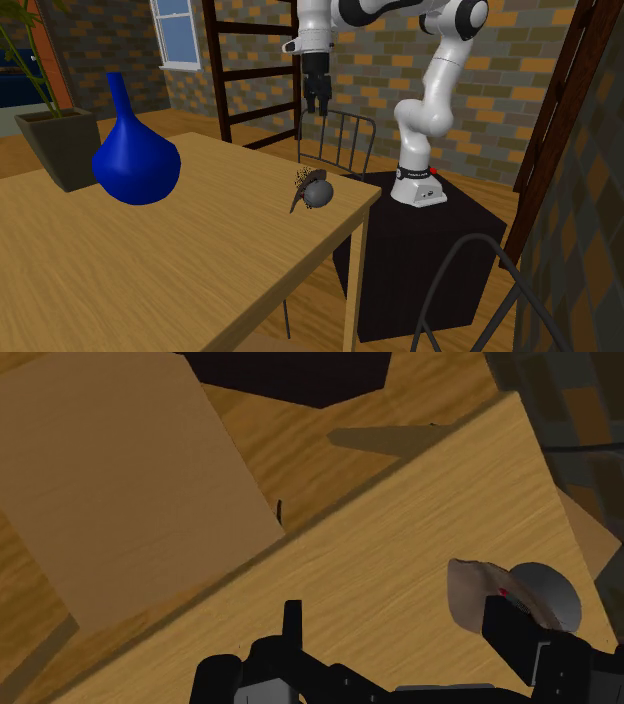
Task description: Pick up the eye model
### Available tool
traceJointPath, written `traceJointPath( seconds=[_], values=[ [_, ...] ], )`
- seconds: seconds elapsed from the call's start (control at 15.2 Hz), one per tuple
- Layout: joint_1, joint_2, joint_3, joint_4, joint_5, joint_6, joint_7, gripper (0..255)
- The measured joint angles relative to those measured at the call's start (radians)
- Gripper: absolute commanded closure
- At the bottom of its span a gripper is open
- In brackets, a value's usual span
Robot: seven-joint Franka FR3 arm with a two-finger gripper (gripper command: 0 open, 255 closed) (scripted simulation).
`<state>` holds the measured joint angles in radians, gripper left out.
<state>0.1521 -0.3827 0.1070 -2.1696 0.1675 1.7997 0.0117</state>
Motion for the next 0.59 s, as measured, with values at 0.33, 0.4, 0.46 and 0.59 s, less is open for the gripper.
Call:
traceJointPath(
  seconds=[0.33,0.4,0.46,0.59],
  values=[
    [0.051,0.150,0.065,0.106,0.003,0.027,0.000,0],
    [0.060,0.176,0.076,0.127,0.001,0.028,-0.001,0],
    [0.070,0.205,0.088,0.156,-0.002,0.025,0.000,0],
    [0.089,0.267,0.112,0.201,-0.009,0.034,0.000,0]
  ],
)
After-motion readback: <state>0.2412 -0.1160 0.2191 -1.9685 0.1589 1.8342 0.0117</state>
